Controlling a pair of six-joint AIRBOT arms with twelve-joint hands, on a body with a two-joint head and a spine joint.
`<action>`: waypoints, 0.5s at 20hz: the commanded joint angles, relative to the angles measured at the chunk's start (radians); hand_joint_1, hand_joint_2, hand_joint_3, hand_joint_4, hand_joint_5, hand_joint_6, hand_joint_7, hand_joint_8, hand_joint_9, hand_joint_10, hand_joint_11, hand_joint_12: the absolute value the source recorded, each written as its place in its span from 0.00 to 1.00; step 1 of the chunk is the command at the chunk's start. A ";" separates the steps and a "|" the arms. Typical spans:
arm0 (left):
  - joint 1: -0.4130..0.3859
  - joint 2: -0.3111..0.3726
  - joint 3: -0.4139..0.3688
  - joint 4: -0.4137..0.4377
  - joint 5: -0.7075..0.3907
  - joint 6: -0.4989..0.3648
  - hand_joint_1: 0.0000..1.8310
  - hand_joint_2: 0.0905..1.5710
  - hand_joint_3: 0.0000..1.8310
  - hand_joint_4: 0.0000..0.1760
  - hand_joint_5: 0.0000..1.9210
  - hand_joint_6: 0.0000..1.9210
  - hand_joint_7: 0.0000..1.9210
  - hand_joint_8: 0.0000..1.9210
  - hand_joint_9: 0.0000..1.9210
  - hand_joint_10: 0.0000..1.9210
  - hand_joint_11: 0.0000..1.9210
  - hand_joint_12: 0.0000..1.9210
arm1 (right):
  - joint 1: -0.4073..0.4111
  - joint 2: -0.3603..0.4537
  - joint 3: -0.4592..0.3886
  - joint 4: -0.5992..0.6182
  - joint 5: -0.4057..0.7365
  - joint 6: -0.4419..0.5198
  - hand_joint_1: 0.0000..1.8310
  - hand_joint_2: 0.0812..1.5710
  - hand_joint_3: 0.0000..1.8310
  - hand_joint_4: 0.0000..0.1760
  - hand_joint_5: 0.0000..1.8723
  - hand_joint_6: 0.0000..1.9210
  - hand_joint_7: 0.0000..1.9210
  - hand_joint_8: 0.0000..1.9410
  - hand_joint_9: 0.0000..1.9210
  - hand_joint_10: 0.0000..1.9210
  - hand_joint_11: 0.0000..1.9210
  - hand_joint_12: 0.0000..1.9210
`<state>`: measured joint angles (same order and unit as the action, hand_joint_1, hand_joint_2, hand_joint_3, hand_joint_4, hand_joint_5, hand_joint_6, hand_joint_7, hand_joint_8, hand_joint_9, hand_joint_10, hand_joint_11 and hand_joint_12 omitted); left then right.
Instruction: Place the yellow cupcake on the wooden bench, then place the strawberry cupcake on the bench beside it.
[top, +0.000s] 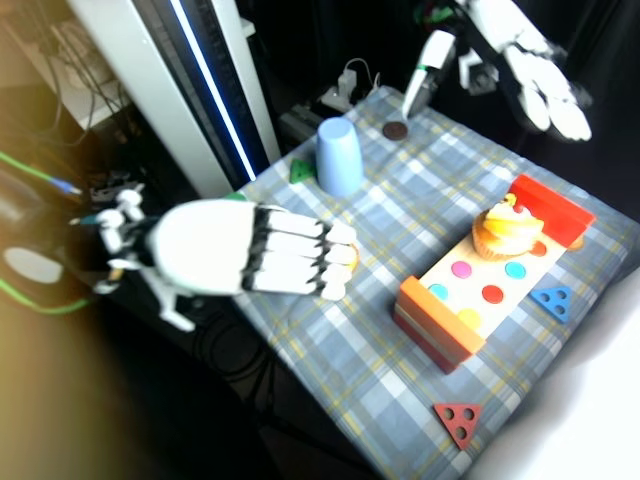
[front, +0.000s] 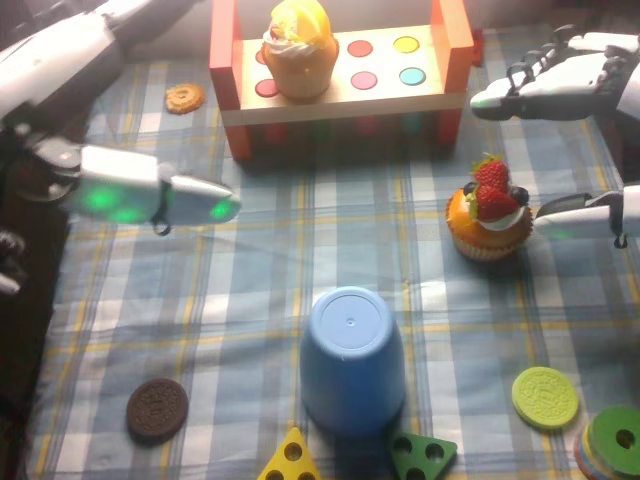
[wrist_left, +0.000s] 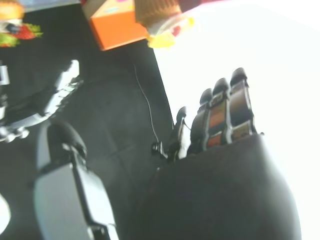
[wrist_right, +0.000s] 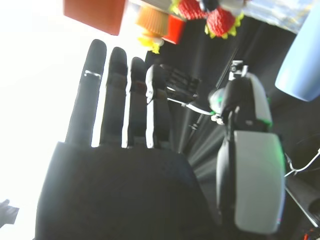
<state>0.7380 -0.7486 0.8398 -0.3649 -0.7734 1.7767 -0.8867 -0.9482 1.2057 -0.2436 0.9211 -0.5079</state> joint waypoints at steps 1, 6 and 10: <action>0.008 0.019 -0.013 0.032 -0.203 -0.040 0.42 0.46 0.00 1.00 0.00 0.00 0.00 0.00 0.00 0.00 0.00 0.00 | 0.021 -0.007 0.008 0.018 0.069 0.010 0.41 0.62 0.00 0.02 0.25 0.00 0.28 0.00 0.29 0.00 0.10 0.41; 0.058 0.032 -0.036 0.018 -0.213 -0.048 0.40 0.47 0.00 1.00 0.00 0.00 0.00 0.00 0.00 0.00 0.00 0.00 | 0.044 -0.045 0.041 -0.016 -0.015 0.010 0.45 0.60 0.00 0.24 0.25 0.00 0.30 0.00 0.33 0.01 0.14 0.46; 0.078 0.039 -0.036 -0.003 -0.226 -0.048 0.34 0.49 0.01 1.00 0.00 0.00 0.00 0.00 0.00 0.00 0.00 0.00 | 0.088 -0.076 0.056 -0.069 -0.074 0.010 0.50 0.61 0.00 0.54 0.25 0.00 0.35 0.01 0.39 0.01 0.12 0.62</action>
<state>0.8261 -0.7139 0.8009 -0.3820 -0.8719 1.7313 -0.8127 -1.0241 1.2598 -0.3347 0.7540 -0.5003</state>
